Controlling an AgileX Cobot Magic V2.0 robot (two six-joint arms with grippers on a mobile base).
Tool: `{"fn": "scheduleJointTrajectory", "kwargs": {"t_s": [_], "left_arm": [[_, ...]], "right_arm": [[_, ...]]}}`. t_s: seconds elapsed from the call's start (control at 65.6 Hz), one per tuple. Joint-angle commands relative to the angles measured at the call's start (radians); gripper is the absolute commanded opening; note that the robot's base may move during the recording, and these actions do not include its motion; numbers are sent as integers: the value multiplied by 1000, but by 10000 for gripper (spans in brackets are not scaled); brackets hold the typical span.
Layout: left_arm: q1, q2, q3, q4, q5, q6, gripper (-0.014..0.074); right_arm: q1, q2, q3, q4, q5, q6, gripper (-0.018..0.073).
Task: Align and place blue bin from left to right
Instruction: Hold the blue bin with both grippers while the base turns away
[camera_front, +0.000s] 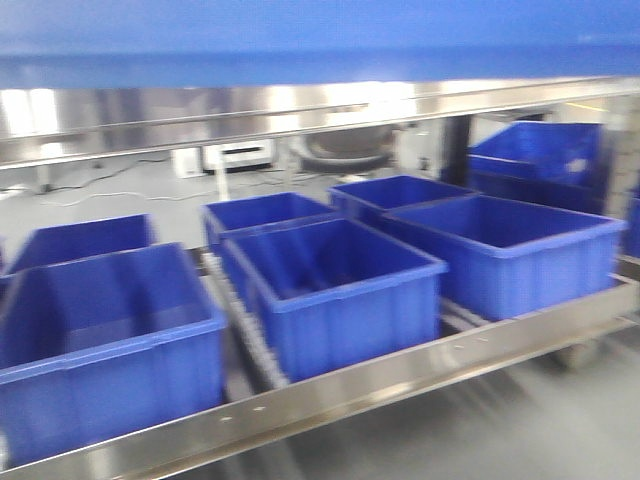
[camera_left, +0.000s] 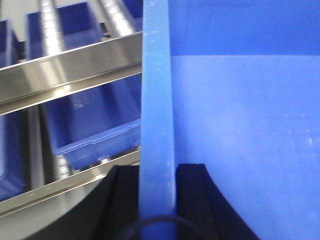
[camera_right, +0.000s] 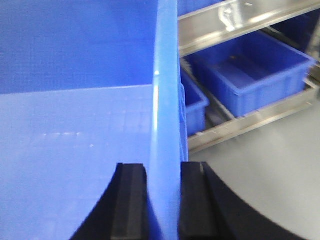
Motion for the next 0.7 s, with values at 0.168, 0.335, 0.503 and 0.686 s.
{"fn": "scheduleJointTrajectory", "kwargs": {"t_s": [0.168, 0.335, 0.503, 0.686], "left_arm": [[-7, 2, -18, 6, -92, -3, -111], [-7, 2, -18, 6, -92, -3, -111], [-7, 2, -18, 6, -92, -3, -111], [-7, 2, -18, 6, -92, -3, -111]], "right_arm": [[12, -2, -19, 5, 3, -4, -70], [12, -2, -19, 5, 3, -4, -70], [12, -2, -19, 5, 41, -4, -70], [12, -2, -19, 5, 63, -4, -70]]}}
